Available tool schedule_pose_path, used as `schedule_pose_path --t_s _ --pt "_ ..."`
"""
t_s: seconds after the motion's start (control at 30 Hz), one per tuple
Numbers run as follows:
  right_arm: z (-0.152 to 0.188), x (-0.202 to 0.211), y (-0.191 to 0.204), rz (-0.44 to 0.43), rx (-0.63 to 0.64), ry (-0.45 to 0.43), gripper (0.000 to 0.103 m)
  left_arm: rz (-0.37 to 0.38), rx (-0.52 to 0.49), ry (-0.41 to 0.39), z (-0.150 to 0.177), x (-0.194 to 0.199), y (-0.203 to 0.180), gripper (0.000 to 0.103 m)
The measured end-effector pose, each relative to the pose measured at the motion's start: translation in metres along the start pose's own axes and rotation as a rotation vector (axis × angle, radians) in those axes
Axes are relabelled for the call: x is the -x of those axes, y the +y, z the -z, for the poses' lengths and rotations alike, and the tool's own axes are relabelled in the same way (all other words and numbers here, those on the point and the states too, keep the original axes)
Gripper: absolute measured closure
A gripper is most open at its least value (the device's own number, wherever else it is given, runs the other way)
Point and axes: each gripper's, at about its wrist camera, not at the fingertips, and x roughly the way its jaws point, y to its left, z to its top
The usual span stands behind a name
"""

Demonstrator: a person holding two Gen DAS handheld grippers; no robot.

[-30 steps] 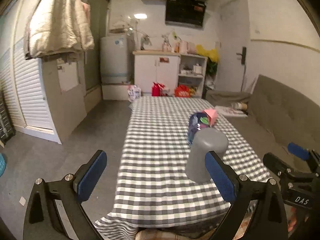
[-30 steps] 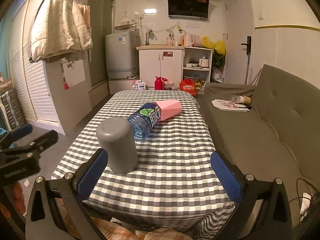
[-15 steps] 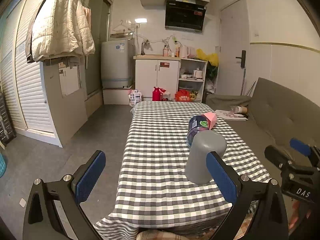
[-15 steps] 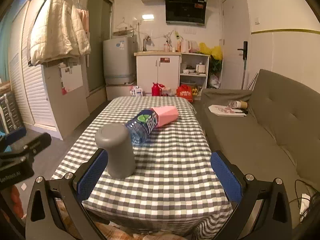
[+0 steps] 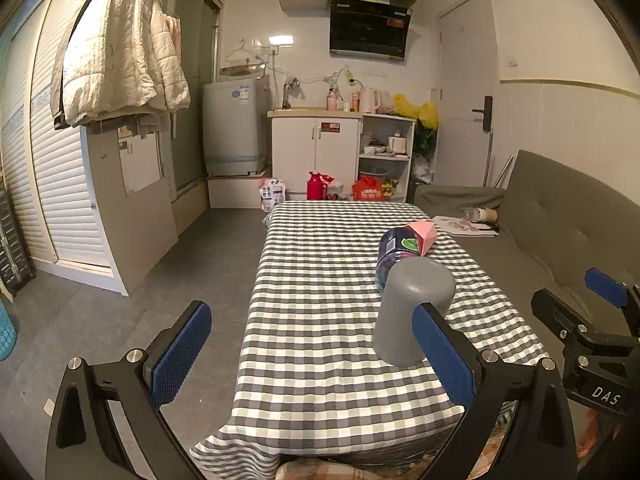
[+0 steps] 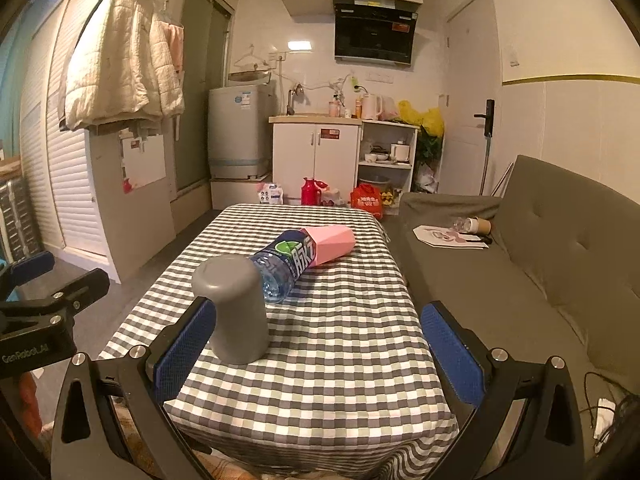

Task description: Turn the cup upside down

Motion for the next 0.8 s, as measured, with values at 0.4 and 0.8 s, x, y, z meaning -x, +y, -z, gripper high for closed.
schedule_pose_path --t_s 0.4,0.8 --pt "0.0014 -0.0043 0.0015 0.005 0.009 0.019 0.0 -0.012 0.01 0.01 0.0003 -0.0012 0.0027 0.0" --pt "0.0021 -0.0059 0.0012 0.006 0.012 0.024 0.0 -0.007 0.007 0.005 -0.0009 0.0002 0.0032 0.0"
